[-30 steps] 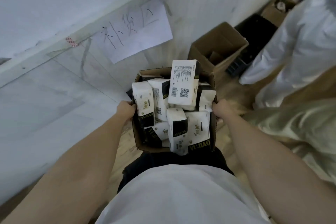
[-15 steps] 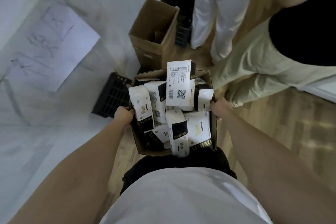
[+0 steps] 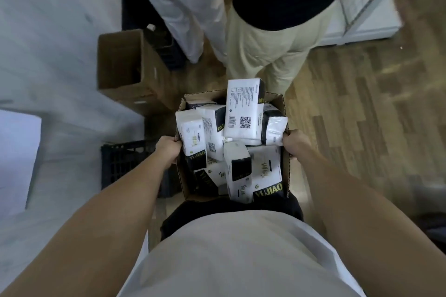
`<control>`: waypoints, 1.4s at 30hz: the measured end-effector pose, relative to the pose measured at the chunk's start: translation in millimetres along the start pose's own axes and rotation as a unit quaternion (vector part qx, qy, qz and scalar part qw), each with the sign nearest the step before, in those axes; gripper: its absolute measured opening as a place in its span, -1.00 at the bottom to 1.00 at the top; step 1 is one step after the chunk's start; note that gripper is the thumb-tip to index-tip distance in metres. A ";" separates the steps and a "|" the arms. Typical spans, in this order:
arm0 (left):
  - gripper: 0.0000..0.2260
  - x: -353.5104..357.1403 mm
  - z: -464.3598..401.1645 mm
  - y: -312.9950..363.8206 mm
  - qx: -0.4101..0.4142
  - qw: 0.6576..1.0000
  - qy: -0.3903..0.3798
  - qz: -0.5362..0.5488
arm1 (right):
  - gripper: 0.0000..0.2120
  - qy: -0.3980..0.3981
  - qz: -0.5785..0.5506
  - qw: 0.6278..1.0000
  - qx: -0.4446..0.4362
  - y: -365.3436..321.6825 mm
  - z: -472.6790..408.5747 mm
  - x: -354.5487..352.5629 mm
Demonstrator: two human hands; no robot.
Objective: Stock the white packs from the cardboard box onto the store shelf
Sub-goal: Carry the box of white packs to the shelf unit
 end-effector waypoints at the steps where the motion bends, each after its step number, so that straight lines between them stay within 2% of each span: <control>1: -0.79 9.5 2.8 13.8 0.013 1.000 -0.003 -0.006 | -0.69 0.007 -0.015 1.000 0.003 11.4 -1.2 -8.9; 4: -0.76 32.9 6.0 54.4 0.045 0.998 -0.013 -0.050 | -0.65 0.026 -0.065 0.997 0.024 45.9 -3.4 -27.8; 12: -0.76 81.7 4.8 148.0 0.139 0.971 -0.043 -0.187 | -0.73 0.066 -0.183 0.976 0.093 112.4 27.5 -39.9; 19: -0.77 135.4 -0.7 167.7 0.178 0.946 -0.139 -0.234 | -0.74 0.120 -0.216 0.950 0.188 156.6 77.4 -23.6; 25: -0.82 176.8 0.7 172.0 0.220 0.909 -0.205 -0.289 | -0.74 0.159 -0.218 0.930 0.248 184.9 121.5 -1.4; 32: -0.83 220.9 34.4 194.5 0.287 0.868 -0.226 -0.336 | -0.73 0.236 -0.231 0.903 0.275 212.3 155.2 2.3; 35: -0.90 246.6 46.1 206.3 0.306 0.850 -0.241 -0.356 | -0.80 0.261 -0.252 0.887 0.285 229.4 164.5 6.8; 39: -0.87 284.4 57.5 224.7 0.334 0.819 -0.226 -0.409 | -0.73 0.301 -0.287 0.865 0.281 247.6 168.4 5.9; 42: -0.84 312.6 69.5 236.5 0.338 0.810 -0.205 -0.433 | -0.72 0.312 -0.307 0.855 0.278 270.1 158.0 -5.8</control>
Point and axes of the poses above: each hand's wrist, its own z-axis away from the middle knuckle, its own x-axis out of the palm, y = z × x, the point moved 9 cm from there along -z, towards the middle knuckle, and after that the axes turned 2 degrees about -x, right-handed, at the moved point
